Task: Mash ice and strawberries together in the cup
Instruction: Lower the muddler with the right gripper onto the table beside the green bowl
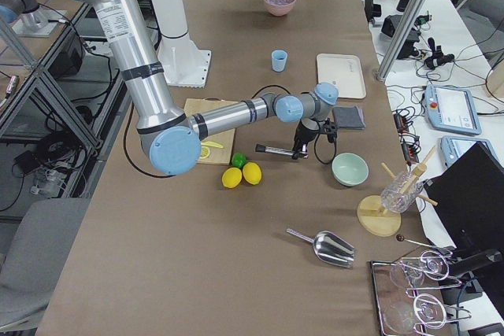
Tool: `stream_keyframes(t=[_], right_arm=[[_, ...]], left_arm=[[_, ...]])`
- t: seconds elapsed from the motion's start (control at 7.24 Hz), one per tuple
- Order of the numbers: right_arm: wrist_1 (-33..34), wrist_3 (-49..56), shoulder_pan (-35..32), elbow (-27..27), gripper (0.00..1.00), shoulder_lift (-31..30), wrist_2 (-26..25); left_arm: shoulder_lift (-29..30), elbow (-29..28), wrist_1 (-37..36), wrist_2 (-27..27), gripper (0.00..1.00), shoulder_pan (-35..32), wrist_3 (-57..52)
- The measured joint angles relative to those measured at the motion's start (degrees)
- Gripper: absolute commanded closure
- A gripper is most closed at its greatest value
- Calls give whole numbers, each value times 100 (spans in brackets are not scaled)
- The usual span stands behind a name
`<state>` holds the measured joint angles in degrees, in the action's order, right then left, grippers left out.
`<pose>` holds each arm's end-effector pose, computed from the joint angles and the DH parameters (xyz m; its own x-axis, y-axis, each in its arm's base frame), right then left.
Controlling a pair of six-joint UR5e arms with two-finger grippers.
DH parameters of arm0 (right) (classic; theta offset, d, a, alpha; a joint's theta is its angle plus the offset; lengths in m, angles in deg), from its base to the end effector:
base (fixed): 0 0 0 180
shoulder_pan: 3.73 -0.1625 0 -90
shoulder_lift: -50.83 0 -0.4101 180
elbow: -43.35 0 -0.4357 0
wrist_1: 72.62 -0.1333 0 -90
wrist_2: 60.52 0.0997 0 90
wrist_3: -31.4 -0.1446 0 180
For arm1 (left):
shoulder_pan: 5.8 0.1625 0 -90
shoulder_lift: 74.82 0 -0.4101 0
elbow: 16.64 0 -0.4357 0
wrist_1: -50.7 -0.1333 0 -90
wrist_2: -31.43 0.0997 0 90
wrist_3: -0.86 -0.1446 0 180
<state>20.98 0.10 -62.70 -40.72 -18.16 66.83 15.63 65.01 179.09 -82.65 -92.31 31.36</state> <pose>-0.3158 -0.6133 0.5248 0.7913 -0.0023 0.6114 0.1101 0.9842 -0.1388 -0.0384 -0.5911 0.6956 0.8010 -0.2106 -0.5605 0.4109 0.8742 0.2587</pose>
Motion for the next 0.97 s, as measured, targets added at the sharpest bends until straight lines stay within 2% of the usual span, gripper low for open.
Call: stream_keyframes(t=[0.41, 0.83, 0.97], right_arm=[[-81, -303, -4, 47, 100, 184, -389], [-1015, -529, 20, 672, 100, 285, -532], [-1142, -572, 21, 755, 100, 302, -535]], left_arm=[[34, -12, 1, 0, 3, 3, 8], [103, -29, -18, 3, 3, 12, 9], [131, -45, -26, 6, 3, 23, 9]])
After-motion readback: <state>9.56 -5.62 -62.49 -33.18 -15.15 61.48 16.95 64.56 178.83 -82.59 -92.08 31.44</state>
